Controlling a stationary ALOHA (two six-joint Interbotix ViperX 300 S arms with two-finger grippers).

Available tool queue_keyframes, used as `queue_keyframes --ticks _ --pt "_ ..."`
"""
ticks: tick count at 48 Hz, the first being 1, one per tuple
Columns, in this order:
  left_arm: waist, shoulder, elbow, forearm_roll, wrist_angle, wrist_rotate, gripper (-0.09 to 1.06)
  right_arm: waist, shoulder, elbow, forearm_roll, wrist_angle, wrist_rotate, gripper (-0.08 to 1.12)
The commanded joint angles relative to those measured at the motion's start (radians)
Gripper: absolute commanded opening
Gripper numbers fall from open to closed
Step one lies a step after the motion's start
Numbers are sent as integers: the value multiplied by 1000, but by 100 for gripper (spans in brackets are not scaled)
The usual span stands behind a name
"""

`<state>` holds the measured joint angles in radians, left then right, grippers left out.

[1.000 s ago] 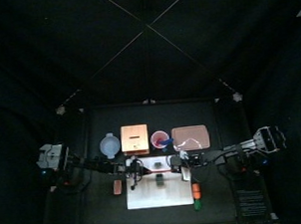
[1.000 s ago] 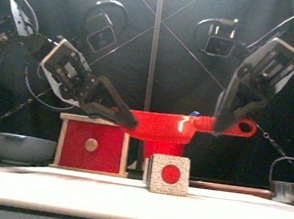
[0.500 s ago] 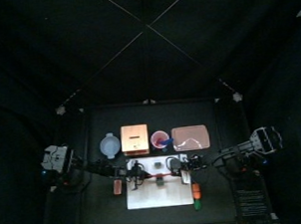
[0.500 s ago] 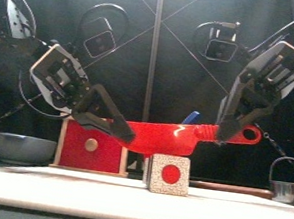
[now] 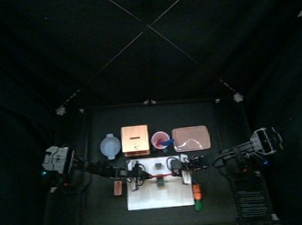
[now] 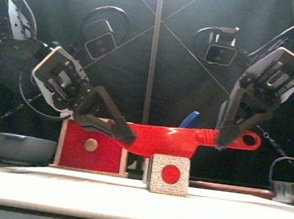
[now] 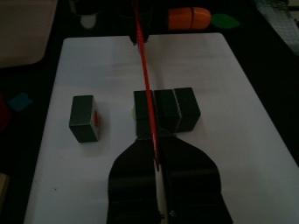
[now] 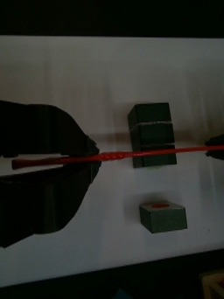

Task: Cut the sushi into 4 pieces with the knife
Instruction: Cut the sushi into 4 pieces

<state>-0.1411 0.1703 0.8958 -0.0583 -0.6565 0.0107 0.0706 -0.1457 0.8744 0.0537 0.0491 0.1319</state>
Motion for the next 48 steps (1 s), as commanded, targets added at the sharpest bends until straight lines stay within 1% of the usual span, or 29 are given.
queue_keyframes --ticks 1,11,22,36,43,48 --pt "-2 0 -31 2 -11 2 20 -9 5 -14 8 -21 2 6" --pt "-17 21 -34 -2 -11 -5 20 0 49 -23 34 -23 2 6" --pt "-32 32 -37 -17 -11 -5 20 9 78 -25 40 -40 2 6" --pt "-44 35 -37 -41 -11 -5 20 12 72 -25 41 -41 2 6" --pt "-46 52 -38 -52 5 -5 20 14 69 -29 40 -43 2 6" --pt "-46 67 -41 -64 31 -3 20 14 80 -29 40 -41 2 6"
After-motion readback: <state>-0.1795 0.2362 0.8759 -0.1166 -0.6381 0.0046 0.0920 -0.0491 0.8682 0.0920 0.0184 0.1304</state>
